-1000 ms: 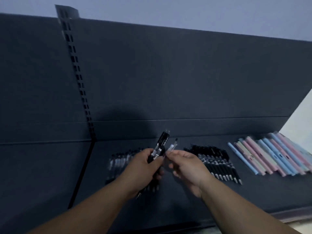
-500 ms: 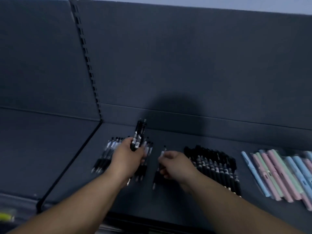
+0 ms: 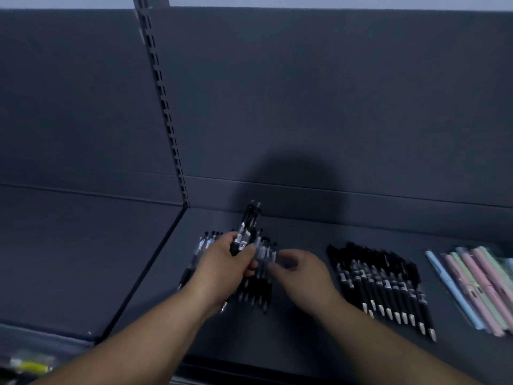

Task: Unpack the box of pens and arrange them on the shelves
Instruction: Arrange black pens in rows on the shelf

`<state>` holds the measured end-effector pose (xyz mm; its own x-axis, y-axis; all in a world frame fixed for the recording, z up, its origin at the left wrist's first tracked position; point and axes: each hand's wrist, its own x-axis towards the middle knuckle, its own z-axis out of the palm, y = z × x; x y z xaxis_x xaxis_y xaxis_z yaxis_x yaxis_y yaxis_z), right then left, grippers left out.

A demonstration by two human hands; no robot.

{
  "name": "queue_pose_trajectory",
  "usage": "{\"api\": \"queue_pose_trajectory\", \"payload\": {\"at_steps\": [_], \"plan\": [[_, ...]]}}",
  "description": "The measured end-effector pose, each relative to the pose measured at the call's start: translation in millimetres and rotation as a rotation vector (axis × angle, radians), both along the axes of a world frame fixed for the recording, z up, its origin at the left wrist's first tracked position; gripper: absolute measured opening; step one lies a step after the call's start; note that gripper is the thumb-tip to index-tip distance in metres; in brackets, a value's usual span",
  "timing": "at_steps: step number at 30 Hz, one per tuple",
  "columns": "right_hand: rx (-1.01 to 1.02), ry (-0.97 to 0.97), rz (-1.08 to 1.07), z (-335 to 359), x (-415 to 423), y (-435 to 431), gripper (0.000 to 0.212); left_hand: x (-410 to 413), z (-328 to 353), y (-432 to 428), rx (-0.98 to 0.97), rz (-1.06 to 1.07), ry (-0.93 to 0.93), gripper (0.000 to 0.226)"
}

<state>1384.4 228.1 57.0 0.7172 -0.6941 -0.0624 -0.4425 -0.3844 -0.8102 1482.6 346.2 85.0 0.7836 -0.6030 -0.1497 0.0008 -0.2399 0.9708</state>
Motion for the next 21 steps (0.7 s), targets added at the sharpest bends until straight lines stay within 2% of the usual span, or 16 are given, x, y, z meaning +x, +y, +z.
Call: {"api": "queue_pose_trajectory", "payload": {"at_steps": [1,3,6,9,12,18,21], "plan": [[0.04,-0.071,-0.089,3.5,-1.7,-0.7,0.026,0.0,2.1,-2.0,-0.006,-0.058,-0.006,0.018],[0.257,-0.229,-0.217,16.3,-6.5,-1.3,0.032,-1.1,6.1,-7.2,-0.001,-0.167,-0.046,0.012],[0.503,-0.315,-0.31,34.8,-16.2,-4.1,0.038,-6.4,10.7,-19.0,0.082,-0.346,-0.185,0.01],[0.619,-0.397,-0.346,40.6,-34.0,-10.4,0.021,-15.9,9.0,-35.0,0.162,-0.502,-0.255,0.016],[0.697,-0.449,-0.356,43.3,-57.0,-19.5,0.016,-31.4,7.9,-51.8,0.139,-0.57,-0.174,0.017],[0.765,-0.447,-0.426,45.2,-106.7,-55.1,0.017,-69.4,13.1,-82.1,-0.02,-0.533,0.229,0.02],[0.724,-0.378,-0.436,43.1,-130.7,-71.9,0.017,-83.2,7.6,-97.6,-0.026,-0.466,0.23,0.02]]}}
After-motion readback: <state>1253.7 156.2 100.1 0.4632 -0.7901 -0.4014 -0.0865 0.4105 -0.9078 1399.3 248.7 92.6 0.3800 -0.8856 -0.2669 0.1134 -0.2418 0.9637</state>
